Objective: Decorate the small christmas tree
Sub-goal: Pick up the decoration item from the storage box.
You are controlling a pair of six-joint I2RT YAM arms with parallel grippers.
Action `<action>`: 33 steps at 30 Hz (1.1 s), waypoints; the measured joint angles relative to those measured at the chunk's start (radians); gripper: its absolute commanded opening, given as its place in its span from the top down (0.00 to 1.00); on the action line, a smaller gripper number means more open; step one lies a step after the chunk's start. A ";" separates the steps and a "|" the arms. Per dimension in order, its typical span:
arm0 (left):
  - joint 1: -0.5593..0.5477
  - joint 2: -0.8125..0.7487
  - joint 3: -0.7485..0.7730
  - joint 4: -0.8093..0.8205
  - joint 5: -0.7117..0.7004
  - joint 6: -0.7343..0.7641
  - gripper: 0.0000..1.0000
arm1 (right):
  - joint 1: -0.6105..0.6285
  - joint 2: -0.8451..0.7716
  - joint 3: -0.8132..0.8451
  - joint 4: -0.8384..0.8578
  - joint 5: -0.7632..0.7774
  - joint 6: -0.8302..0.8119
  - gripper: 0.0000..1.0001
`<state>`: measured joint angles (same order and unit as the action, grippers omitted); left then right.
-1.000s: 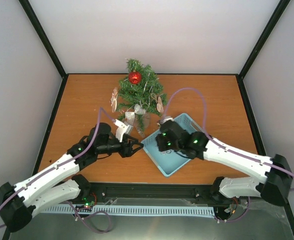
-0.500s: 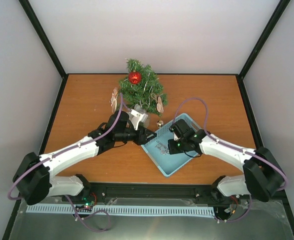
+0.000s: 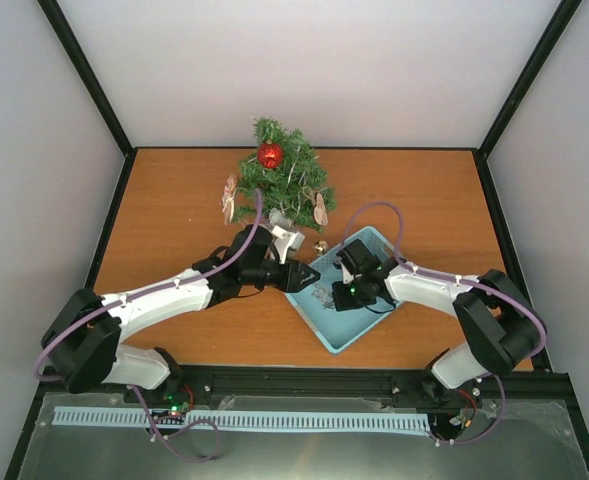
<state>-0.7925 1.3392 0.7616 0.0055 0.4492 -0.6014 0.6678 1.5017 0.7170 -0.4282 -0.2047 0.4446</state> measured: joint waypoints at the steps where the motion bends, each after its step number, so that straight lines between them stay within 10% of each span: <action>1: -0.002 0.005 0.000 0.000 -0.002 -0.002 0.63 | -0.001 0.000 0.000 0.003 0.009 -0.003 0.97; 33: -0.056 0.058 0.018 0.003 -0.059 -0.005 0.63 | -0.027 -0.039 0.002 -0.070 0.140 -0.048 0.97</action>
<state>-0.8486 1.3975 0.7799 0.0090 0.3904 -0.6064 0.6403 1.4628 0.7193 -0.4984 -0.0643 0.3962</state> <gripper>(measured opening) 0.369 0.033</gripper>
